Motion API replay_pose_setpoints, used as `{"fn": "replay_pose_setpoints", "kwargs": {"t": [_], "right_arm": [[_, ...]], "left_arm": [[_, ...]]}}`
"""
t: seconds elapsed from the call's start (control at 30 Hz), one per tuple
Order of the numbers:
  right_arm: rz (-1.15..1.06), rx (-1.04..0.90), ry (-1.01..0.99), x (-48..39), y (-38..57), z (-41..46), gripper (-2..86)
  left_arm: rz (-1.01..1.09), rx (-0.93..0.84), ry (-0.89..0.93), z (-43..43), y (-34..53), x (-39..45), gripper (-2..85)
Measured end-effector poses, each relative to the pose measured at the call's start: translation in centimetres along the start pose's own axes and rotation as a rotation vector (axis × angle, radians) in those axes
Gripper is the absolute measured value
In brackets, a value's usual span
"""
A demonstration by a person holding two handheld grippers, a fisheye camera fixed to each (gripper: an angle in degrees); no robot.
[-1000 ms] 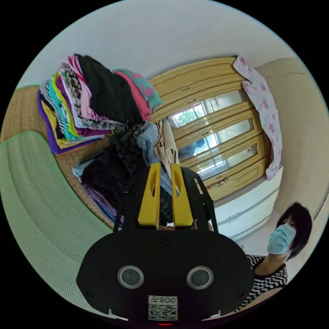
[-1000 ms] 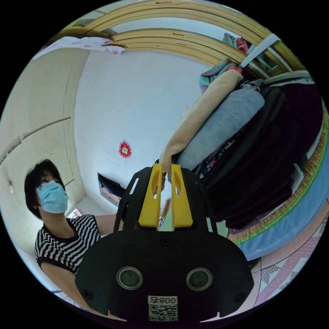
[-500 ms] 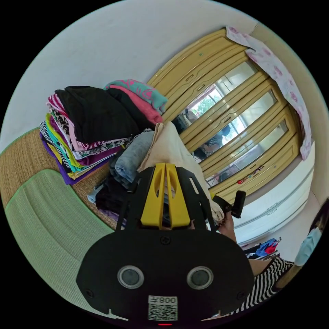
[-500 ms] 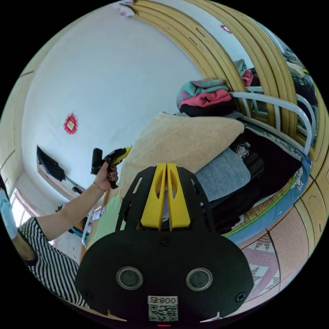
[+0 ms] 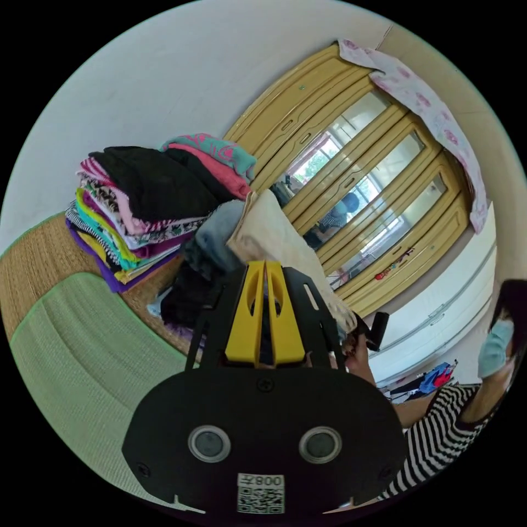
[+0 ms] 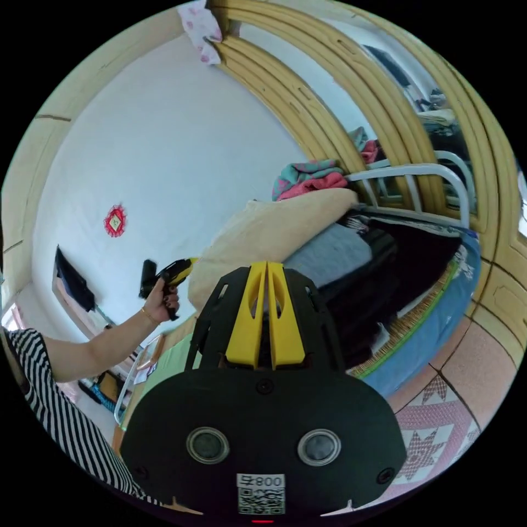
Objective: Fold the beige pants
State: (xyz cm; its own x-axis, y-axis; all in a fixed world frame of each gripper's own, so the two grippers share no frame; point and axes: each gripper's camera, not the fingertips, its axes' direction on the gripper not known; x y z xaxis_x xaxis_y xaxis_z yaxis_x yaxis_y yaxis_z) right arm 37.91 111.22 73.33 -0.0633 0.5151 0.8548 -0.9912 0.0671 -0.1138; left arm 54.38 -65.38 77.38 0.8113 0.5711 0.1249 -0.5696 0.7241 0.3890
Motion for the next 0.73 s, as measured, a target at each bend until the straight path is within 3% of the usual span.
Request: {"fn": "replay_pose_setpoints", "kwargs": {"t": [0.17, 0.37, 0.73], "right_arm": [[0.184, -0.039, 0.143, 8.9, 2.6, -0.3, 5.8], [0.233, -0.167, 0.328, 16.0, 0.6, 4.2, 8.5], [0.081, -0.454, 0.597, 21.0, -6.9, 17.4, 9.5]], "left_arm": [[-0.216, -0.25, -0.098, 0.9, 9.7, -6.7, 0.1], [-0.524, -0.315, -0.041, 0.8, 21.2, -11.7, 0.1], [-0.649, -0.426, -0.032, -1.0, 31.9, -14.9, 0.2]]}}
